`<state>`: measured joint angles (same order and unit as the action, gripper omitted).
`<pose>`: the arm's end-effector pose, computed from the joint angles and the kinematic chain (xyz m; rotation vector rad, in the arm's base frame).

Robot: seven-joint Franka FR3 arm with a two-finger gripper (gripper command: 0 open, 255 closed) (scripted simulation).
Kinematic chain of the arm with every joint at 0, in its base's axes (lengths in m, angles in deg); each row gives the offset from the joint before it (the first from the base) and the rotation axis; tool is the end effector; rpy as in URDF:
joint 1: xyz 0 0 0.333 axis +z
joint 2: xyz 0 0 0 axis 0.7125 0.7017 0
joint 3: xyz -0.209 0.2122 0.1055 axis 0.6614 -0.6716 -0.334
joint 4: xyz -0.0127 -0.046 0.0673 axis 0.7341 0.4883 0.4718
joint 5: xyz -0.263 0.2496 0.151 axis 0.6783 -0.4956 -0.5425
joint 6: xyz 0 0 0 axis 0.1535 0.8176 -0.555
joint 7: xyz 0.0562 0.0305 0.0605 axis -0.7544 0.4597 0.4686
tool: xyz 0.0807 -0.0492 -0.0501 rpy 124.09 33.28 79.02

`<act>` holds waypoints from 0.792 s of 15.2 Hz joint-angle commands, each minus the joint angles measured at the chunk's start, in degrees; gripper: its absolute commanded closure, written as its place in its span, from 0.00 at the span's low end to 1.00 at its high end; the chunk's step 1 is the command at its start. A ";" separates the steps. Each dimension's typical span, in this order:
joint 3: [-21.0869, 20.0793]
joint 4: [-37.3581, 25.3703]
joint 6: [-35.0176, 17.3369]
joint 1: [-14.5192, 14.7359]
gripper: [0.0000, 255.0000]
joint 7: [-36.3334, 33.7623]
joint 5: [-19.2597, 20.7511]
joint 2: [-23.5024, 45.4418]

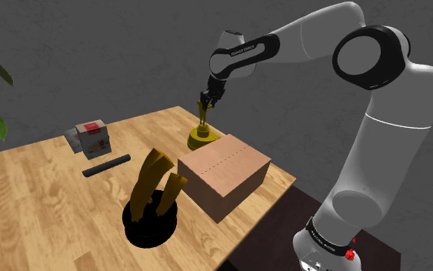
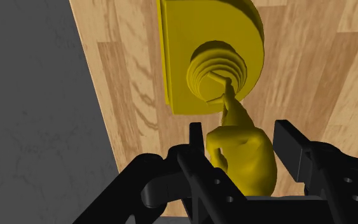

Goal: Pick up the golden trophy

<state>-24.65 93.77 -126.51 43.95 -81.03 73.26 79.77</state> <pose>0.6160 -0.0712 0.4373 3.1014 0.0115 0.3868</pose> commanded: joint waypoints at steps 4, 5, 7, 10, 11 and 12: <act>0.04 -2.52 3.64 0.06 1.00 -0.27 0.27 -1.32; 0.04 -3.04 4.36 0.07 1.00 -0.31 0.31 -1.53; 0.06 -4.12 5.82 0.07 1.00 -0.37 0.39 -1.90; 0.07 -5.84 8.01 0.08 1.00 -0.46 0.48 -2.37; 0.08 -6.45 8.75 0.08 1.00 -0.49 0.51 -2.50; 0.08 -7.07 9.49 0.08 1.00 -0.51 0.54 -2.63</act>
<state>-24.57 87.22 -117.73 44.02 -81.47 73.73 77.54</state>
